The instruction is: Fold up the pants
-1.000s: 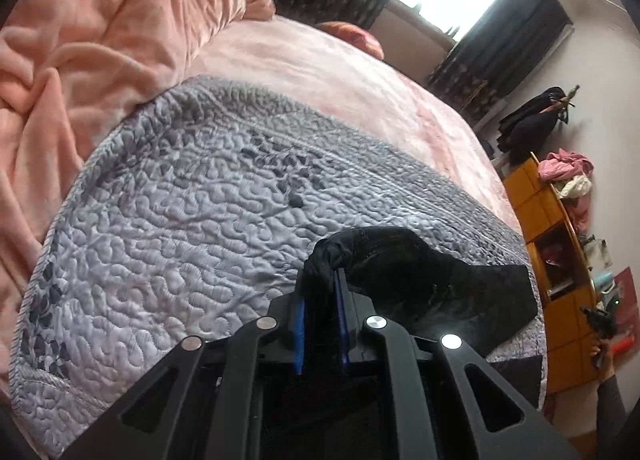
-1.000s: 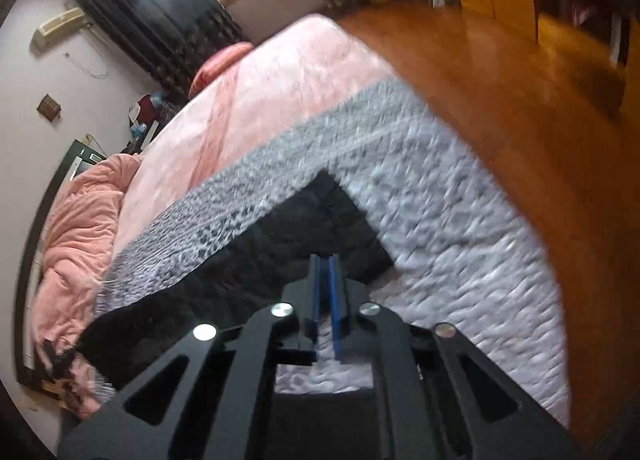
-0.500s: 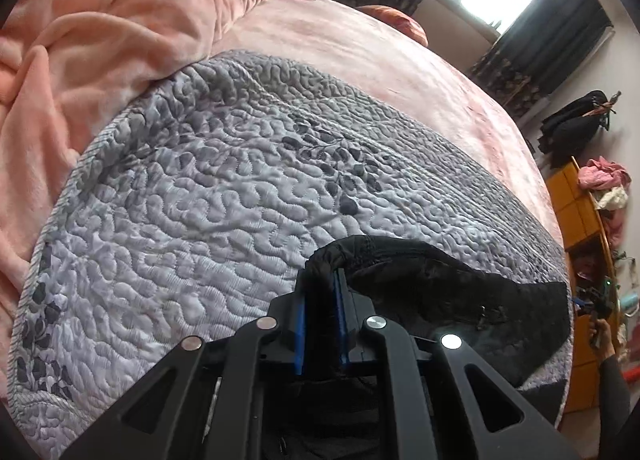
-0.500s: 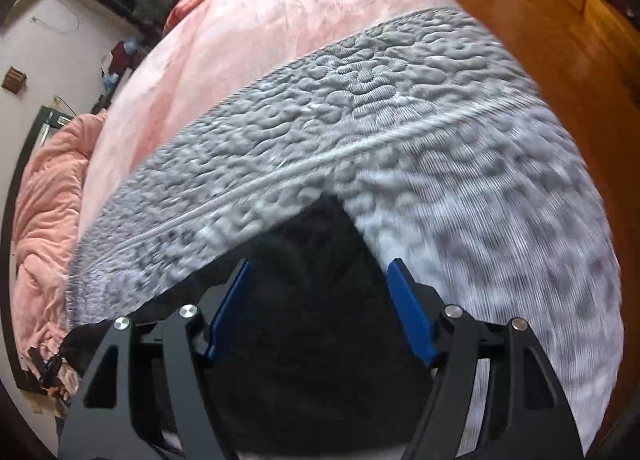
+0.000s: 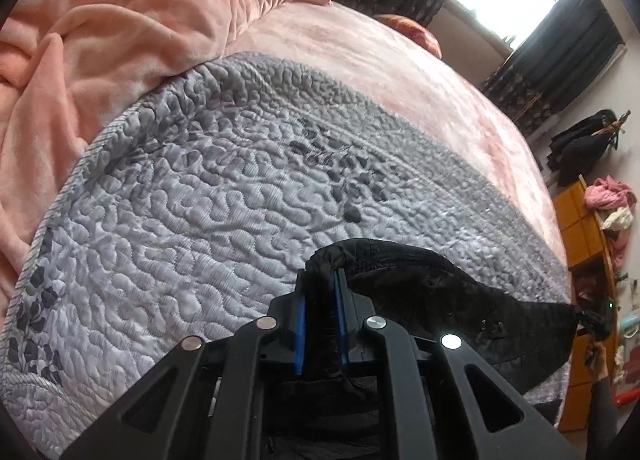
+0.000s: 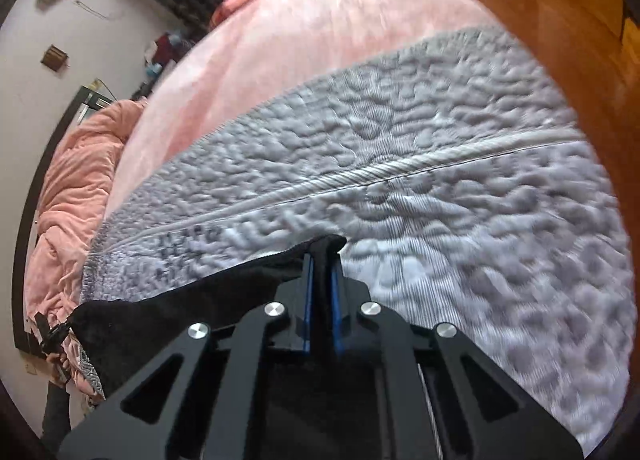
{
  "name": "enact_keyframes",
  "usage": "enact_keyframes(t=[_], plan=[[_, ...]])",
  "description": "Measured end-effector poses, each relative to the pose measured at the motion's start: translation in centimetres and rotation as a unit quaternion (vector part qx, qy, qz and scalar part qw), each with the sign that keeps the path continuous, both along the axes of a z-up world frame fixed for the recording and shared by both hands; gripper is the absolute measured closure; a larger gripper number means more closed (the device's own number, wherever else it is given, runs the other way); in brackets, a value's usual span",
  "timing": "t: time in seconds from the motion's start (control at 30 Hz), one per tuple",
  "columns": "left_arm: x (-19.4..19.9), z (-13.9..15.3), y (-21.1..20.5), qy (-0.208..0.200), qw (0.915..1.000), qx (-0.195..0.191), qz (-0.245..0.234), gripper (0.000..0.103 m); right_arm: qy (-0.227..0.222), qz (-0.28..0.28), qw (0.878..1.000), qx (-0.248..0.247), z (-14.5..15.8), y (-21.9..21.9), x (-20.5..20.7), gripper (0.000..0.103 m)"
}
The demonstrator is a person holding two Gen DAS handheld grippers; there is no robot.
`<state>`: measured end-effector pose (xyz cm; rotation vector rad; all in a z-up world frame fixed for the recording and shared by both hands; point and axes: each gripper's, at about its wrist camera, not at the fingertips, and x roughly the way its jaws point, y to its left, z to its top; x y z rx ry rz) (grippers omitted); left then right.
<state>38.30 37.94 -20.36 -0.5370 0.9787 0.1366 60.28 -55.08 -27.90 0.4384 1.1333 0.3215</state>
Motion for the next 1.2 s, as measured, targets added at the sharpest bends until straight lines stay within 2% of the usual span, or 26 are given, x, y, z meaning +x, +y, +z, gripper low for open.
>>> enact_keyframes(t=[0.17, 0.3, 0.5, 0.67, 0.8, 0.93, 1.13, 1.2], plan=[[-1.8, 2.8, -0.3, -0.033, 0.9992, -0.019, -0.007, 0.091, -0.056, -0.018, 0.998, -0.002, 7.2, -0.9, -6.5, 0.098], [-4.2, 4.6, -0.4, -0.059, 0.9975, -0.035, -0.016, 0.091, -0.092, -0.037, 0.995, -0.004, 12.1, -2.3, -13.7, 0.098], [-8.9, 6.4, -0.9, -0.084, 0.9949, -0.046, -0.032, 0.091, -0.121, -0.064, 0.991, -0.003, 15.4, -3.7, -23.8, 0.098], [-12.3, 7.0, -1.3, -0.098, 0.9929, -0.050, -0.044, 0.091, -0.130, -0.092, 0.987, 0.002, 14.8, -4.3, -31.0, 0.098], [-15.4, 6.6, -1.3, -0.103, 0.9917, -0.061, -0.046, 0.091, -0.134, -0.117, 0.984, -0.018, 13.4, -4.2, -35.4, 0.098], [-18.5, 5.0, -0.5, -0.102, 0.9908, -0.083, -0.031, 0.091, -0.129, -0.141, 0.982, 0.003, 12.1, -4.4, -37.8, 0.098], [-23.0, 1.0, -0.2, -0.097, 0.9888, -0.113, -0.010, 0.089, -0.145, -0.174, 0.974, -0.006, 11.1, -3.7, -41.5, 0.098], [-24.2, -0.1, -0.3, -0.092, 0.9894, -0.112, -0.007, 0.088, -0.147, -0.182, 0.972, -0.003, 10.7, -3.6, -43.0, 0.098]])
